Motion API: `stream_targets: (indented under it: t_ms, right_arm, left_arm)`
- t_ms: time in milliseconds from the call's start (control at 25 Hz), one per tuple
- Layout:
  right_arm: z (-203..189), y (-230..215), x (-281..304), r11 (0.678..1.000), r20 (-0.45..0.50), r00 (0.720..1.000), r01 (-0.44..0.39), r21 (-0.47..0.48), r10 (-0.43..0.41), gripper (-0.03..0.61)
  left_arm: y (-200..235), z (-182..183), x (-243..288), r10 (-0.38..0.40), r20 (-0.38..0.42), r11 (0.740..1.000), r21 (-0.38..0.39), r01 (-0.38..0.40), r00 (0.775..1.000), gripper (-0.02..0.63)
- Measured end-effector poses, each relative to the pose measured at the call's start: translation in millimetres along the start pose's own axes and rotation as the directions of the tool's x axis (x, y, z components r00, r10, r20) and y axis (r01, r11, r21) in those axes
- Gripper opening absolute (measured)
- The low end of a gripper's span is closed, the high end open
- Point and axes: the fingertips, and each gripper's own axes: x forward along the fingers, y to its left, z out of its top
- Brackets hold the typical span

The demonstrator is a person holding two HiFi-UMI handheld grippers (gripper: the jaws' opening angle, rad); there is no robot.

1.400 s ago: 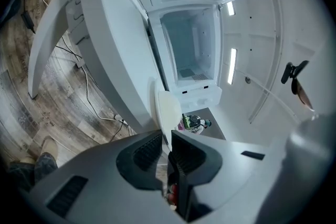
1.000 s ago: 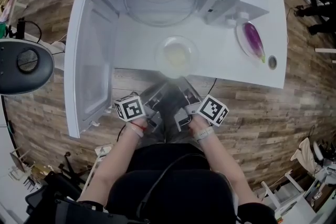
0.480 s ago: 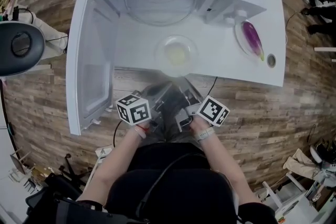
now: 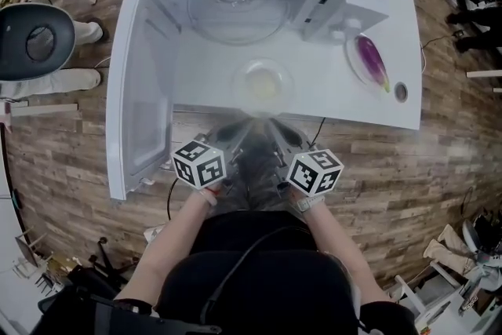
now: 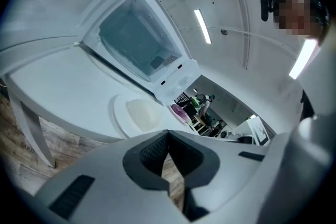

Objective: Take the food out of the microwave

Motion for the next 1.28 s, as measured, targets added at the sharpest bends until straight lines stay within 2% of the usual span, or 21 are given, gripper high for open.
stream_targets:
  t_ms: [240, 520, 1080, 1280]
  right_arm:
    - [17.4, 20.1, -0.6, 0.978, 0.014, 1.0, -0.017, -0.207, 0.02, 0.02]
    - [31.1, 41.7, -2.6, 0.944, 0.044, 0.998, -0.019, -0.328, 0.036, 0.02]
    - [54.6, 68.8, -9.2, 0.901, 0.089, 0.993, -0.029, -0.432, 0.075, 0.02]
    - [65.1, 73.7, -13.4, 0.879, 0.113, 0.99, -0.016, -0.477, 0.08, 0.02]
  left_arm:
    - [-5.4, 15.0, -8.3, 0.007, 0.027, 0.998, 0.056, -0.008, 1.0, 0.011]
    - [-11.2, 30.6, -19.7, 0.006, 0.063, 0.995, 0.1, -0.012, 0.998, 0.011]
    - [-29.4, 53.8, -26.5, -0.023, 0.128, 0.988, 0.154, 0.003, 0.992, 0.011]
    - [-37.6, 63.9, -28.8, -0.014, 0.152, 0.965, 0.26, -0.026, 0.988, 0.009]
